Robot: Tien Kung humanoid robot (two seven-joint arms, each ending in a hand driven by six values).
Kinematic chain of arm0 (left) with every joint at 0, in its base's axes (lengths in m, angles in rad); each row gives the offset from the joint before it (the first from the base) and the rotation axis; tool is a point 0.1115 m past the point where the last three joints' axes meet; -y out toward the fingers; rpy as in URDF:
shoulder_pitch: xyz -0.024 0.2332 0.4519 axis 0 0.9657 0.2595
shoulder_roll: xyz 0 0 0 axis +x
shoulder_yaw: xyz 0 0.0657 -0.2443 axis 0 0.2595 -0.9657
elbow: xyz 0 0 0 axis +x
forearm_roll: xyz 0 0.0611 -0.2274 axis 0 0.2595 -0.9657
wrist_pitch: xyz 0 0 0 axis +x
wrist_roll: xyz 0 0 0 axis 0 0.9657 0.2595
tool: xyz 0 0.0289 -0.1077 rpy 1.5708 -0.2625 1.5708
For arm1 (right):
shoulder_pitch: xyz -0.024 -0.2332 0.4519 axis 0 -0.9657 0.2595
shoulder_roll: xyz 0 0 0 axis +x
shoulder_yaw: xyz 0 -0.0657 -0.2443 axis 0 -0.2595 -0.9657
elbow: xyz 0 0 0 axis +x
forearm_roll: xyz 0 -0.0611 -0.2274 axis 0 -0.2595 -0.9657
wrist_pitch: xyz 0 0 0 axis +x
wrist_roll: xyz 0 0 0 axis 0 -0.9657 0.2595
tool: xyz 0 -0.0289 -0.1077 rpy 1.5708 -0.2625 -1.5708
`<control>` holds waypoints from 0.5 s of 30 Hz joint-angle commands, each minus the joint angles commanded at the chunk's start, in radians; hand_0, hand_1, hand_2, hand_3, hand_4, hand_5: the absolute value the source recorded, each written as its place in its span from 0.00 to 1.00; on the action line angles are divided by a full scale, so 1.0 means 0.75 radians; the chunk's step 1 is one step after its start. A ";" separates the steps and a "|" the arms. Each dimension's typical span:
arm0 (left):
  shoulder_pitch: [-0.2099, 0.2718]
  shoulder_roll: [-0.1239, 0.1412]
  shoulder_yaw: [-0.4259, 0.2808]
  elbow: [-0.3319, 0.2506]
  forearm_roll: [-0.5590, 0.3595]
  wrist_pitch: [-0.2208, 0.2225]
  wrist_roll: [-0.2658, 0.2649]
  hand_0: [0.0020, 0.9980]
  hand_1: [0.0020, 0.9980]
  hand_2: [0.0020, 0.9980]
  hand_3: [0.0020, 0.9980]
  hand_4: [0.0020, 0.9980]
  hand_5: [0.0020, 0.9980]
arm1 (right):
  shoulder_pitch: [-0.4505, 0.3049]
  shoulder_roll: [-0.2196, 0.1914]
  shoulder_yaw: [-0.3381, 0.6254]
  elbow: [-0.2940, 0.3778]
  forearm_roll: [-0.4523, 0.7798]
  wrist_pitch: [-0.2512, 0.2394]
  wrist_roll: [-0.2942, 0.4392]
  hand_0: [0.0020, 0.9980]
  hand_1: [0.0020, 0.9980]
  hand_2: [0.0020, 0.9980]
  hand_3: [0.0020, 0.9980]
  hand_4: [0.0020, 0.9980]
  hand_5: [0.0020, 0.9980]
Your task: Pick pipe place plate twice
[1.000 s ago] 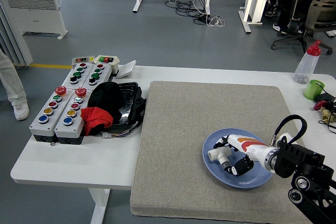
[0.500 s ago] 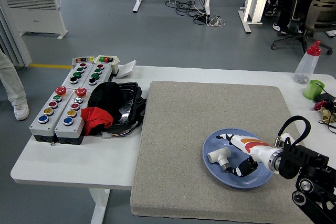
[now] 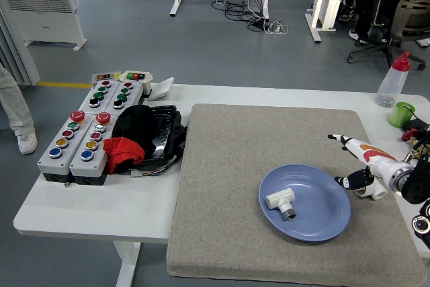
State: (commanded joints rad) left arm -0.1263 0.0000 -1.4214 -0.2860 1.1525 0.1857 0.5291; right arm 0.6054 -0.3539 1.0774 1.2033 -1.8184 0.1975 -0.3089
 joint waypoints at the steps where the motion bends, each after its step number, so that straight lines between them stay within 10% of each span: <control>1: 0.000 0.000 0.000 0.000 0.000 0.000 0.000 0.61 0.57 0.59 0.63 0.60 1.00 | 0.002 -0.006 0.013 -0.026 0.000 -0.002 0.000 0.98 0.89 1.00 1.00 0.77 0.20; 15: -0.003 0.000 0.002 0.000 -0.003 0.001 0.000 0.61 0.57 0.59 0.63 0.60 1.00 | -0.012 -0.066 0.022 -0.113 0.029 0.066 0.013 0.97 0.89 1.00 0.99 0.78 0.22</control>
State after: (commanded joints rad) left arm -0.1284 0.0000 -1.4198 -0.2857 1.1500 0.1862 0.5292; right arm 0.5961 -0.4035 1.0935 1.1185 -1.7970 0.2471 -0.2993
